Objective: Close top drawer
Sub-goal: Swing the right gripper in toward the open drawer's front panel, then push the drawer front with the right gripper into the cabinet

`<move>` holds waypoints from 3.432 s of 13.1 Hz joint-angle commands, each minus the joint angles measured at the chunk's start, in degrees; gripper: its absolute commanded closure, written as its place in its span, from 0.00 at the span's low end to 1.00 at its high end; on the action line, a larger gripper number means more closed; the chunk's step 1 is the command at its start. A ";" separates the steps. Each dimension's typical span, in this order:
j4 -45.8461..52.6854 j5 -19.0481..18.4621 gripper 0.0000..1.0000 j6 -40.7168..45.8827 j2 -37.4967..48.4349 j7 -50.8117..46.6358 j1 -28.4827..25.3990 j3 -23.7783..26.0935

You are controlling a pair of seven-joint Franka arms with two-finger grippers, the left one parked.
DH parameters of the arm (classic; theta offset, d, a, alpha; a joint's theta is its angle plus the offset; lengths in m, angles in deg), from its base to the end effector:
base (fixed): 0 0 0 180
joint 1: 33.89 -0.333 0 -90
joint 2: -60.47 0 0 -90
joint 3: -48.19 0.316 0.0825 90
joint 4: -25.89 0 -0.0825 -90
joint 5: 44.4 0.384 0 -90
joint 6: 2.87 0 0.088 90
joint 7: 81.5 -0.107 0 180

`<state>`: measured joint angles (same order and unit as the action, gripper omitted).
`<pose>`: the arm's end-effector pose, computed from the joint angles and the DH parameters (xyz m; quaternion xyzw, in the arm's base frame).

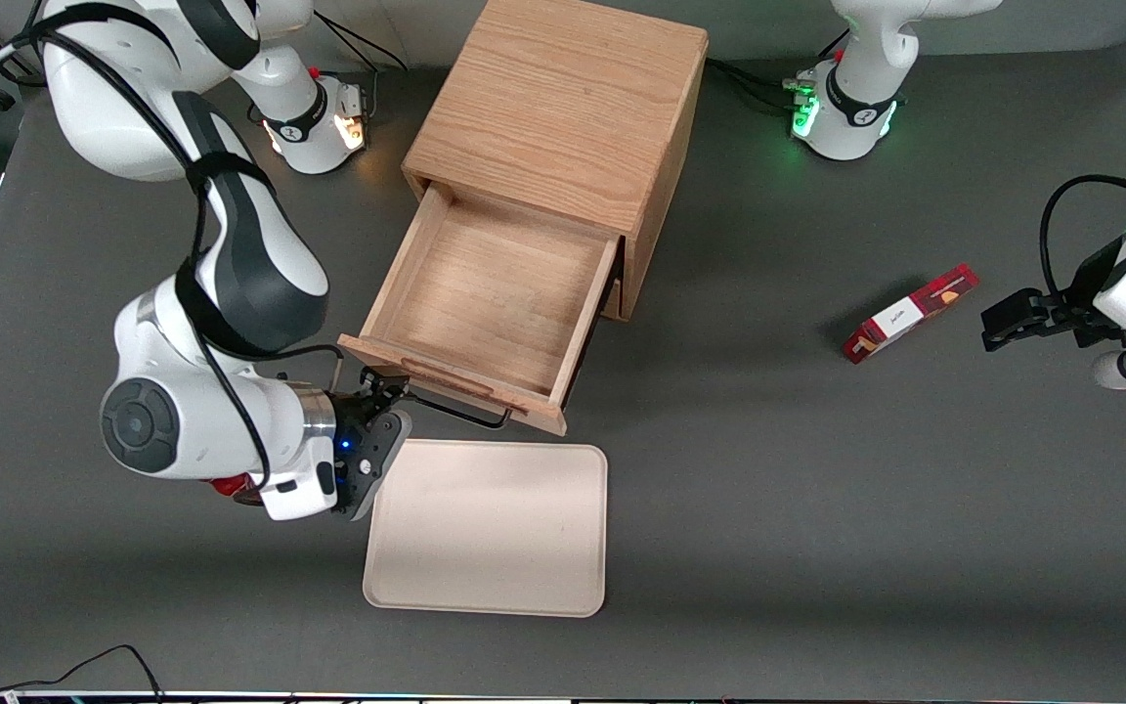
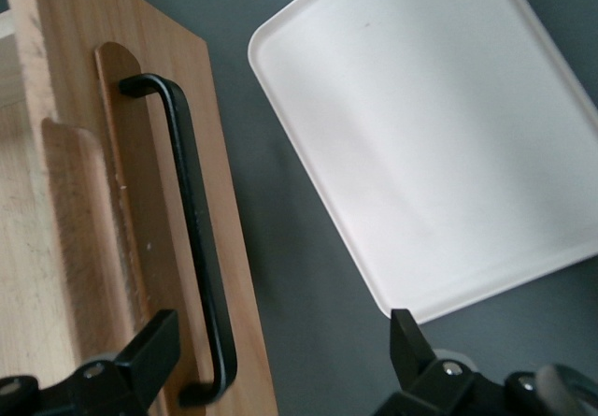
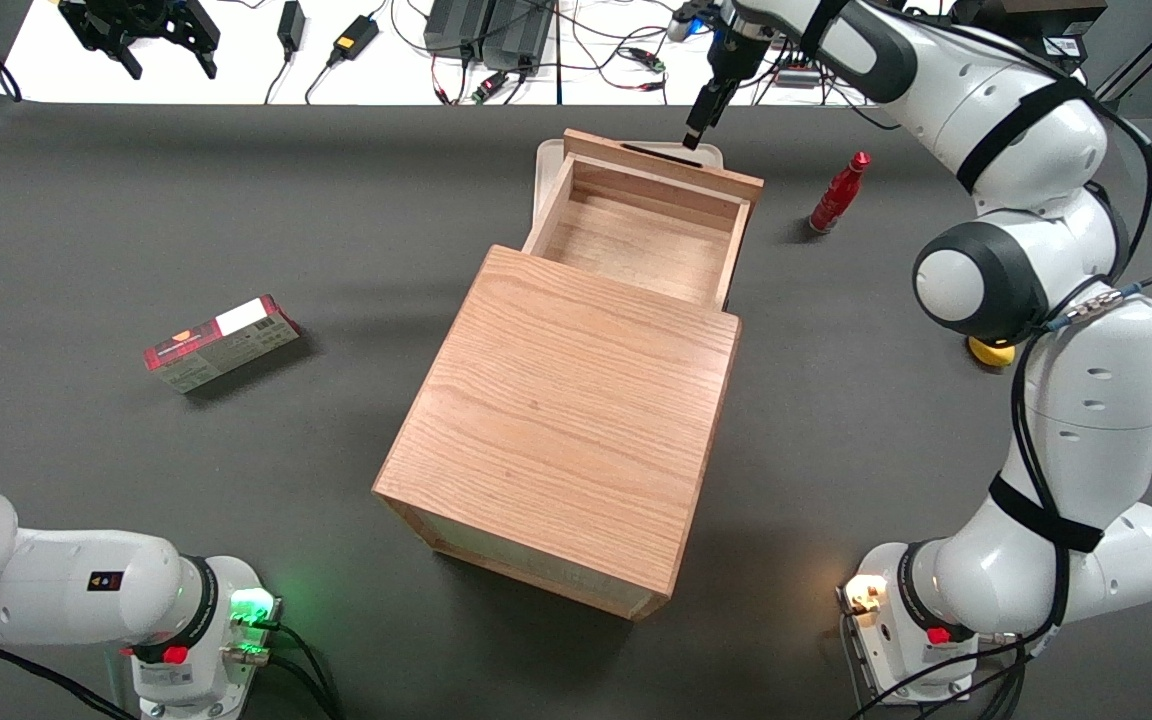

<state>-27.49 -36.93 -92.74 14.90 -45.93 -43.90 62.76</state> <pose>0.6983 0.2584 0.4118 -0.8696 -0.4635 0.0498 0.1625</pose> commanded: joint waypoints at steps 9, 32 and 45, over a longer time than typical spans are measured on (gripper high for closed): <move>-4.79 0.00 0.00 -4.61 -0.74 -1.99 -1.68 0.28; -30.90 -0.62 0.00 -12.35 13.23 -10.42 -1.85 10.82; -40.83 0.69 0.00 -15.78 20.17 -12.80 -1.41 16.80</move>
<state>-64.98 -37.03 -106.57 32.35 -57.44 -45.98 78.19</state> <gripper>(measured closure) 0.000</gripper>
